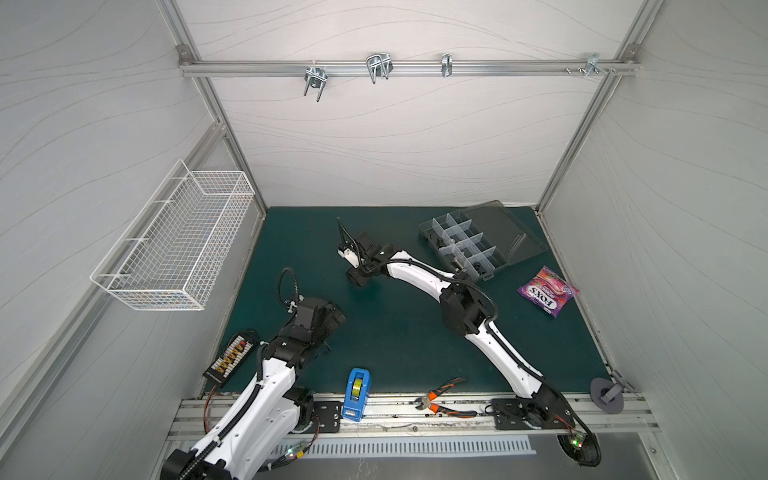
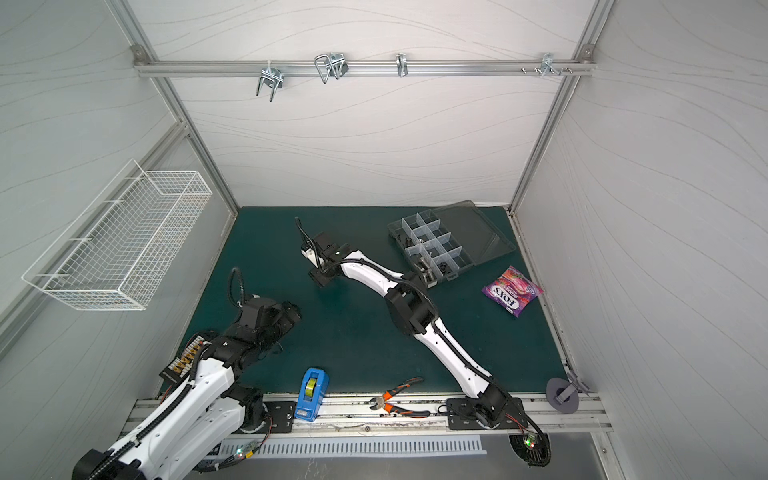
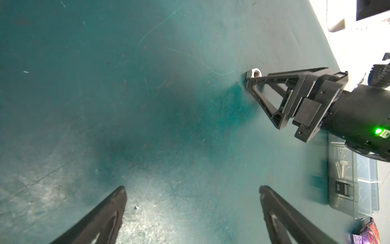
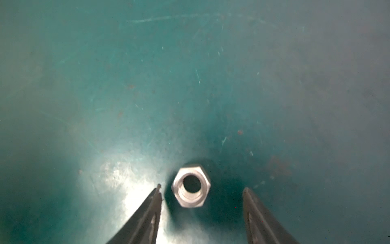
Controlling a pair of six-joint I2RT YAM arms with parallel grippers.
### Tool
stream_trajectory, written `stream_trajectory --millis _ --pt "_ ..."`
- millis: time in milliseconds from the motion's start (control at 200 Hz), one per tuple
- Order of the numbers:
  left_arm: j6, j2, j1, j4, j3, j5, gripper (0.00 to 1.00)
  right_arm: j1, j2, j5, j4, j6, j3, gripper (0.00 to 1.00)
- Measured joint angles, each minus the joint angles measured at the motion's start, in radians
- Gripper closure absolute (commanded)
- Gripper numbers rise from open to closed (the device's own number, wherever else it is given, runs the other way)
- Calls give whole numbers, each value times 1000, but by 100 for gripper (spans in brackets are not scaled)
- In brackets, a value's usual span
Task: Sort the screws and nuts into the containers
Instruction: 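Lower the right gripper and close it on the last silver nut, then lift the nut with the right gripper and carry it to the organizer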
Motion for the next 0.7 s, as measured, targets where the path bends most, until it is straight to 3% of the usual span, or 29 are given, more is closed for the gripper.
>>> stream_trajectory --millis 435,700 --pt "0 11 0 0 0 0 1 24 28 23 -3 -45 32 52" --pt "0 8 0 0 0 0 1 27 34 19 -3 -45 41 68"
